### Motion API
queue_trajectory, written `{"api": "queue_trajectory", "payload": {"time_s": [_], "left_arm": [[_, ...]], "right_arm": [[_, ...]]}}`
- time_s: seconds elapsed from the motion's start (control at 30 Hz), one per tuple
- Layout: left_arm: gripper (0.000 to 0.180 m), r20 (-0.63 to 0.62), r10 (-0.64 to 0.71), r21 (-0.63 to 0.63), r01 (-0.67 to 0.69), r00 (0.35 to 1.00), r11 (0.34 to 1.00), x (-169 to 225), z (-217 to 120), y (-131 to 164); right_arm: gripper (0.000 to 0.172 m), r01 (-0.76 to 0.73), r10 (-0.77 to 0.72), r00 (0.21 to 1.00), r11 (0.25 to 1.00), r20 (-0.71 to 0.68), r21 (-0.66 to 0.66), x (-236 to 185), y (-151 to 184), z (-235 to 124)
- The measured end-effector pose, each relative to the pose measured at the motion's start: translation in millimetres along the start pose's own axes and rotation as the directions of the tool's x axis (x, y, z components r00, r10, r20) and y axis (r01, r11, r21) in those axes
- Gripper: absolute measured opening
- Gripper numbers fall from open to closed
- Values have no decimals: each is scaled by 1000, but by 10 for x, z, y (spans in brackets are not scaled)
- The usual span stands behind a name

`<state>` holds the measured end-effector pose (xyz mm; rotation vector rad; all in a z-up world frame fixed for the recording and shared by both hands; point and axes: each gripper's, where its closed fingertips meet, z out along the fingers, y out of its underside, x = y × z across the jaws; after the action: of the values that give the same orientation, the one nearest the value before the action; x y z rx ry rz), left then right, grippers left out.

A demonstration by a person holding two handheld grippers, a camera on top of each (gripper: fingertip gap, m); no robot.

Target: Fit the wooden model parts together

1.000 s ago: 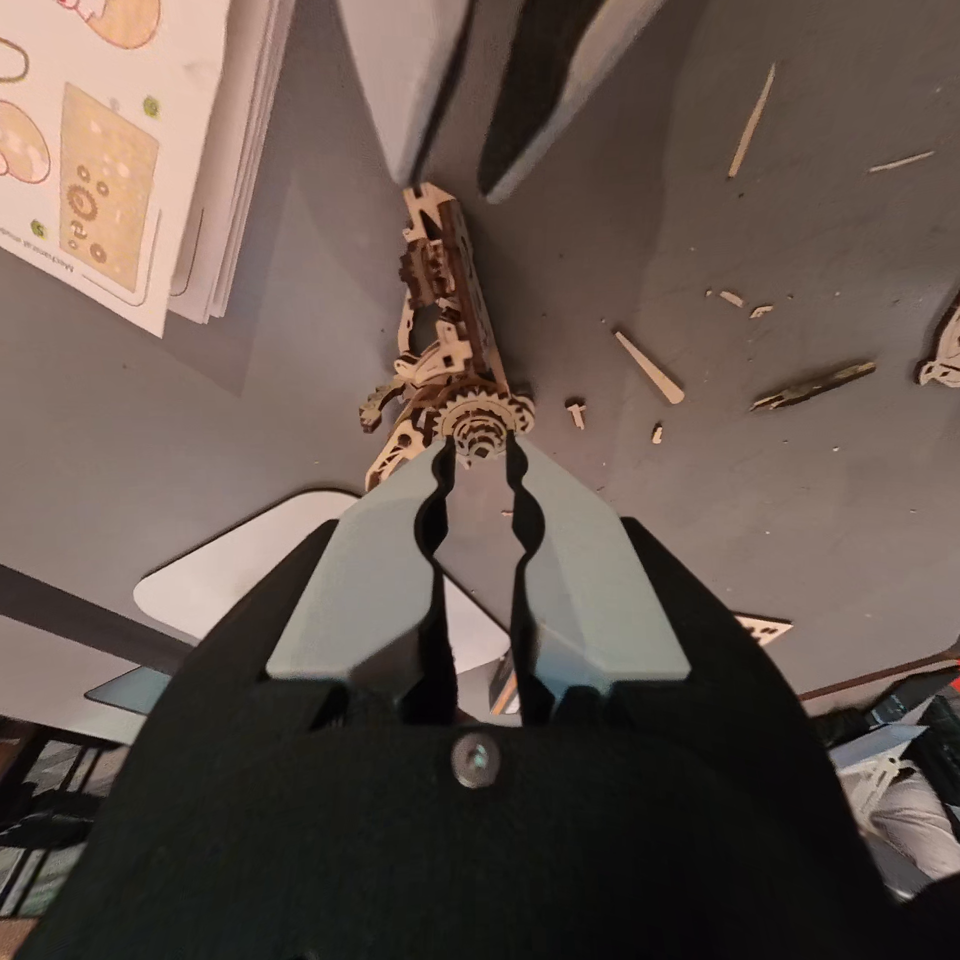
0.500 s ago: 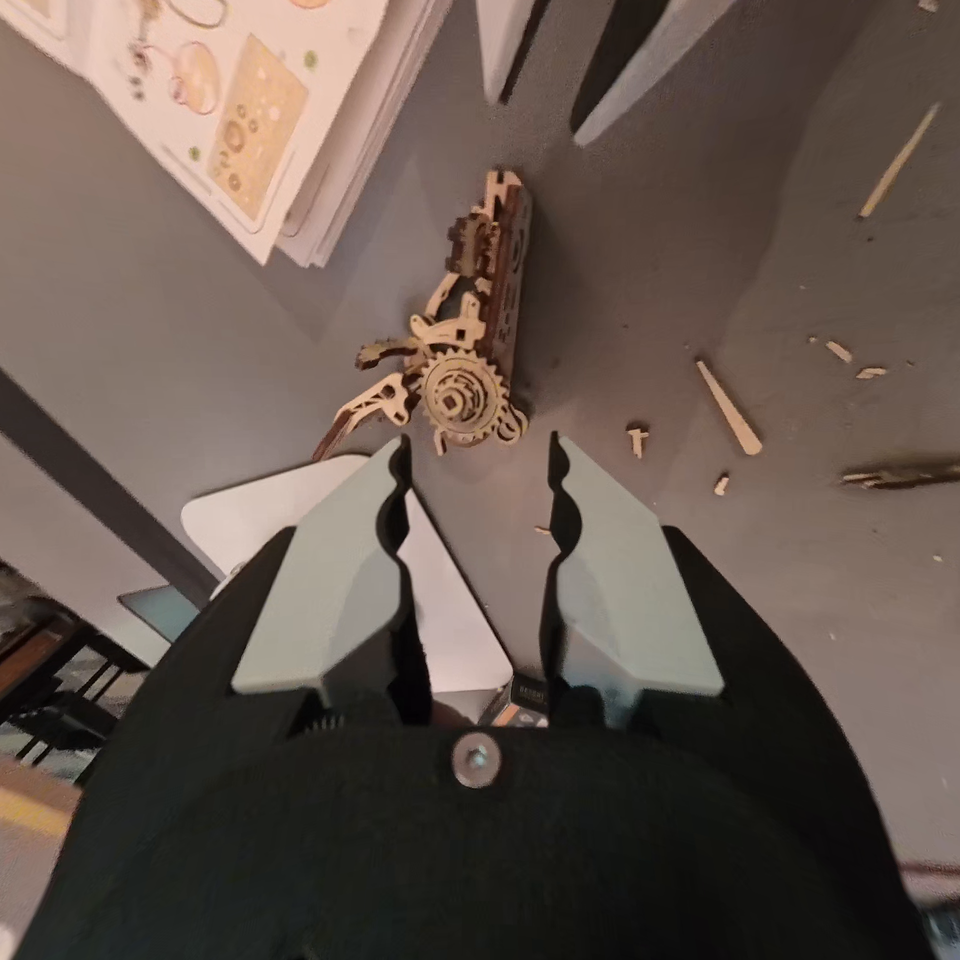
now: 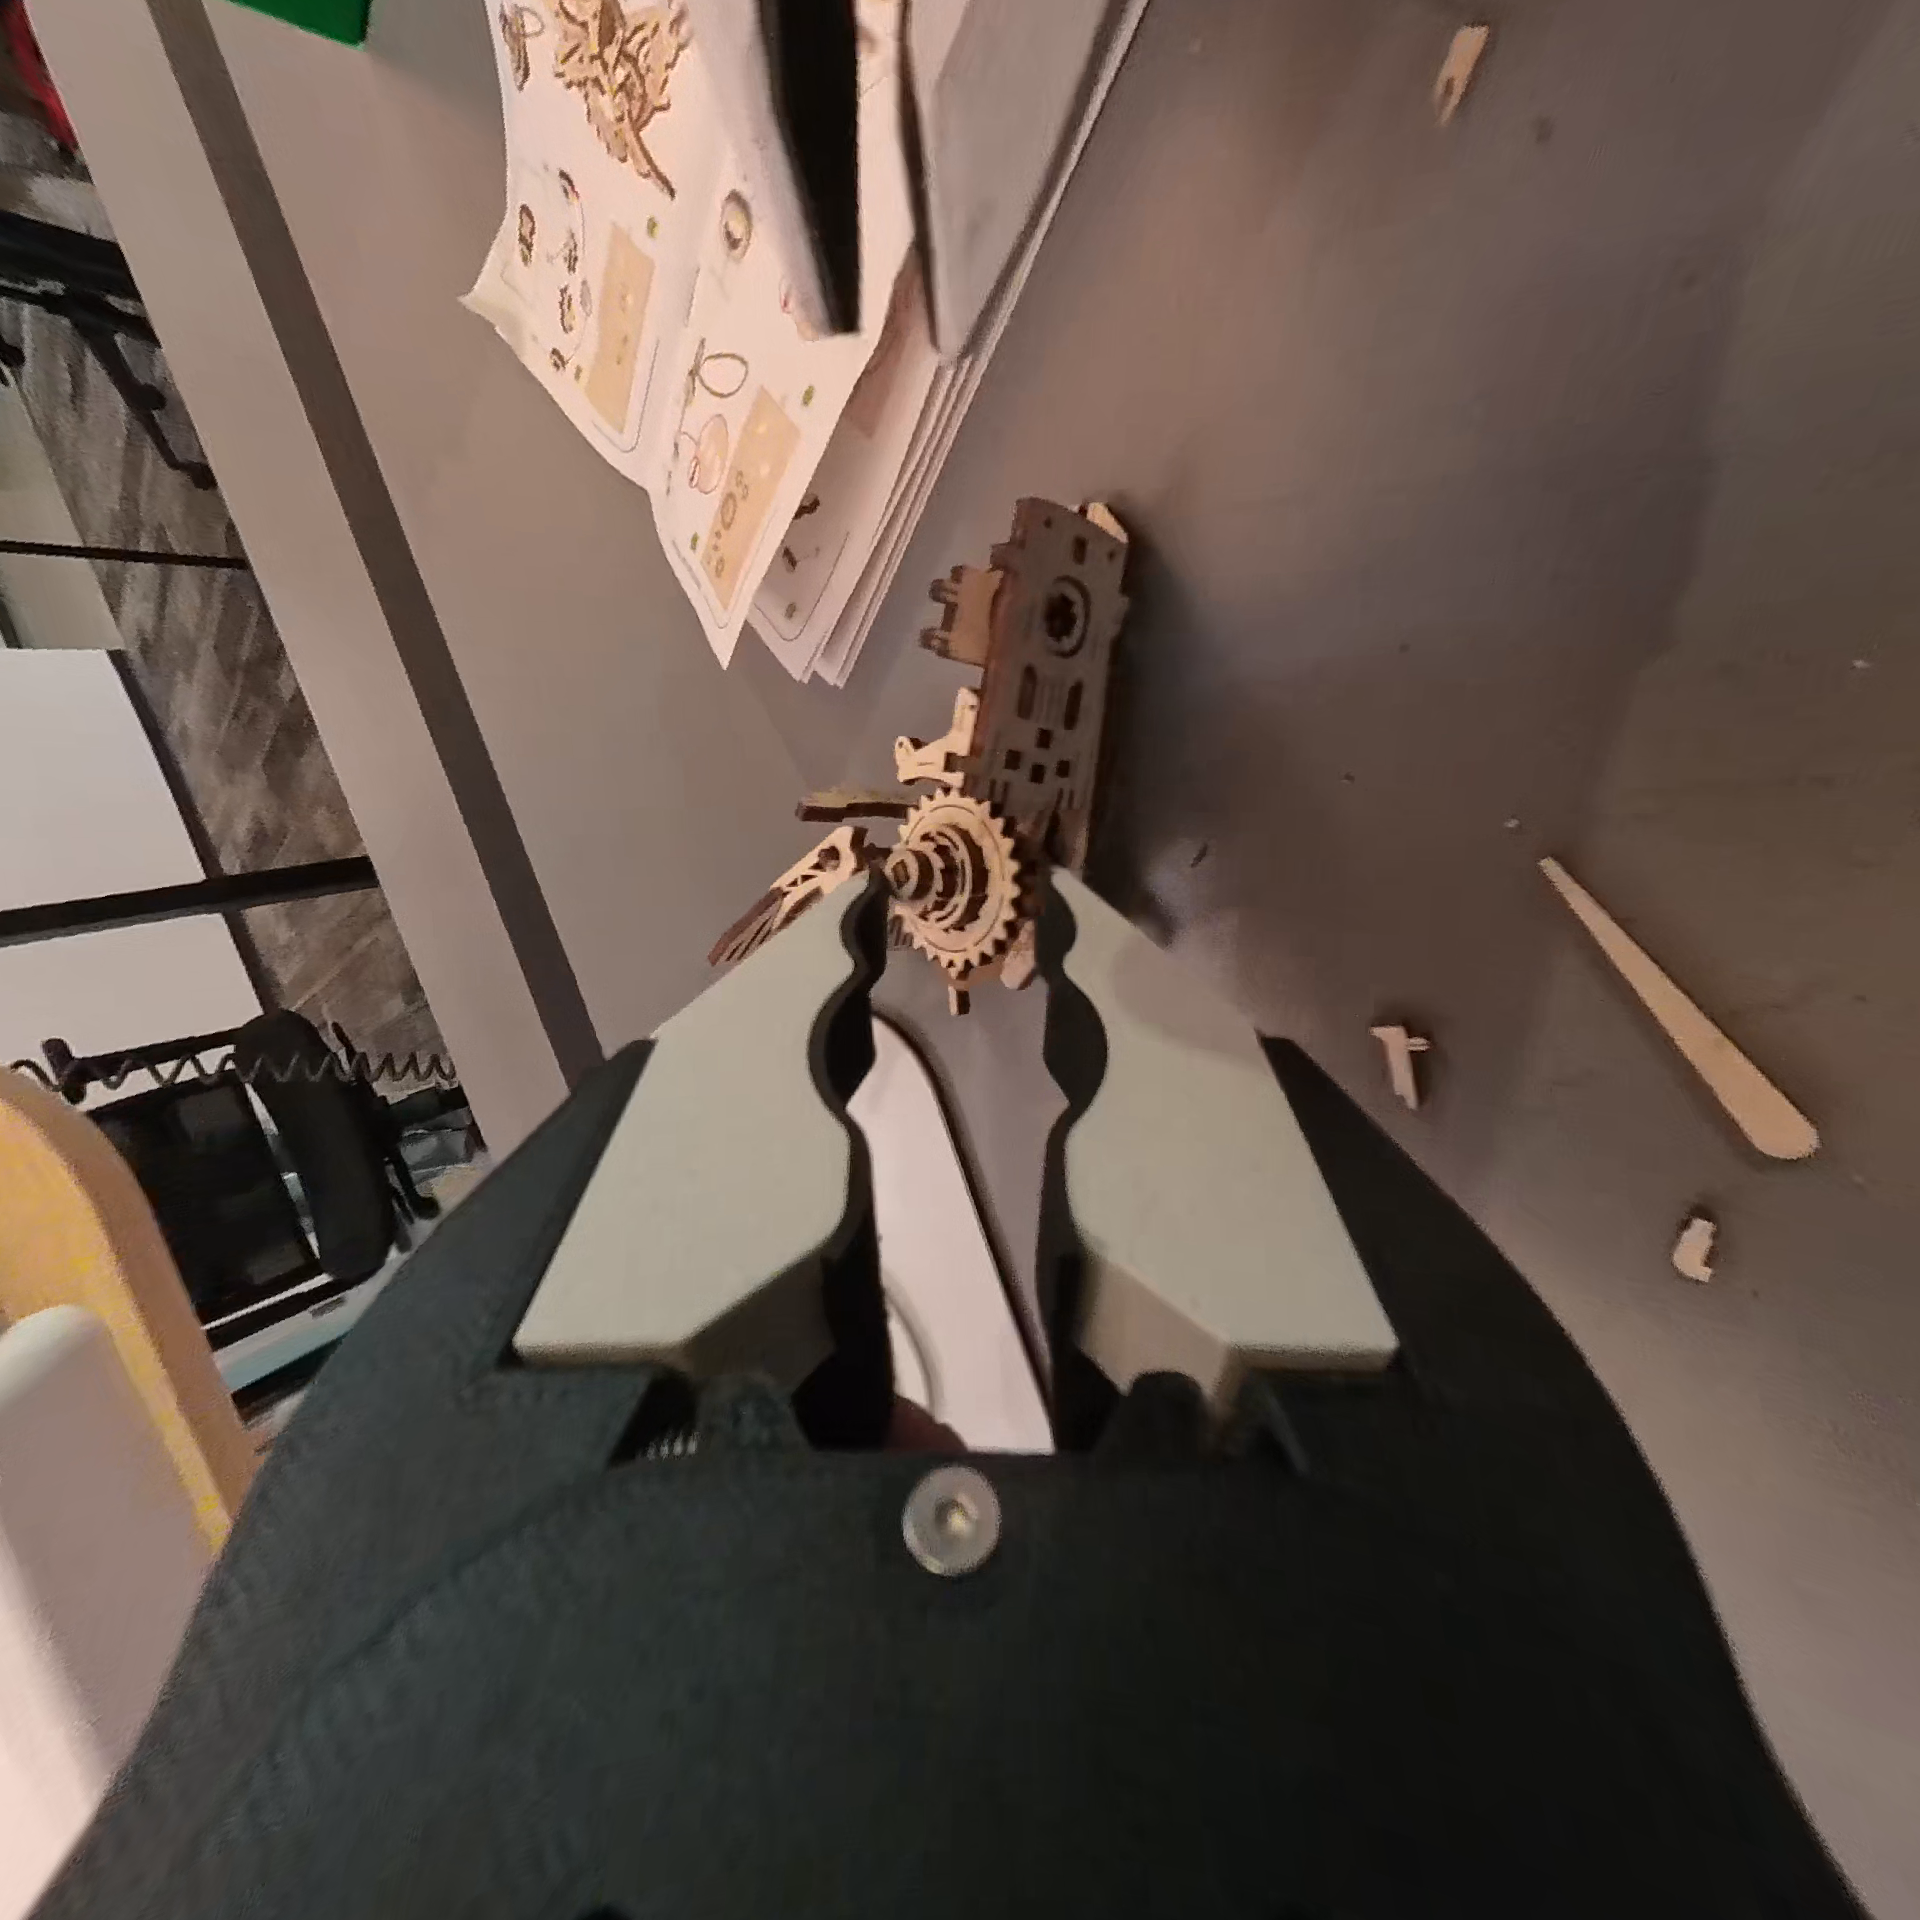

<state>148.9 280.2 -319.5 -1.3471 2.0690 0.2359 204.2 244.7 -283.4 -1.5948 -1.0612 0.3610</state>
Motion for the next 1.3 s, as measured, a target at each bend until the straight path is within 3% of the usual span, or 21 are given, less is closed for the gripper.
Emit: {"api": "queue_trajectory", "payload": {"time_s": [0.47, 0.6, 0.83, 1.0, 1.17, 1.3], "left_arm": [[24, -180, -229, 26, 238, 957, 971, 4, 38, 37], [24, -175, -264, 61, 278, 948, 959, -20, 57, 59], [31, -29, -301, 147, 301, 953, 942, -44, 34, 99], [37, -30, -402, 170, 401, 915, 900, -4, 42, 202], [42, -72, -499, 179, 504, 863, 845, 43, 108, 277], [41, -97, -523, 197, 531, 847, 824, 90, 141, 267]], "right_arm": [[13, -9, 11, 999, 998, 38, -61, -87, 135, 91], [13, -9, 11, 999, 998, 34, -70, -82, 150, 98], [18, -20, 21, 1000, 997, 19, -81, -45, 164, 126], [39, -70, 77, 996, 987, 44, -142, -40, 173, 291], [41, -71, 91, 994, 959, 60, -276, -9, 276, 472], [31, -66, 102, 991, 939, 91, -337, -72, 385, 566]]}}
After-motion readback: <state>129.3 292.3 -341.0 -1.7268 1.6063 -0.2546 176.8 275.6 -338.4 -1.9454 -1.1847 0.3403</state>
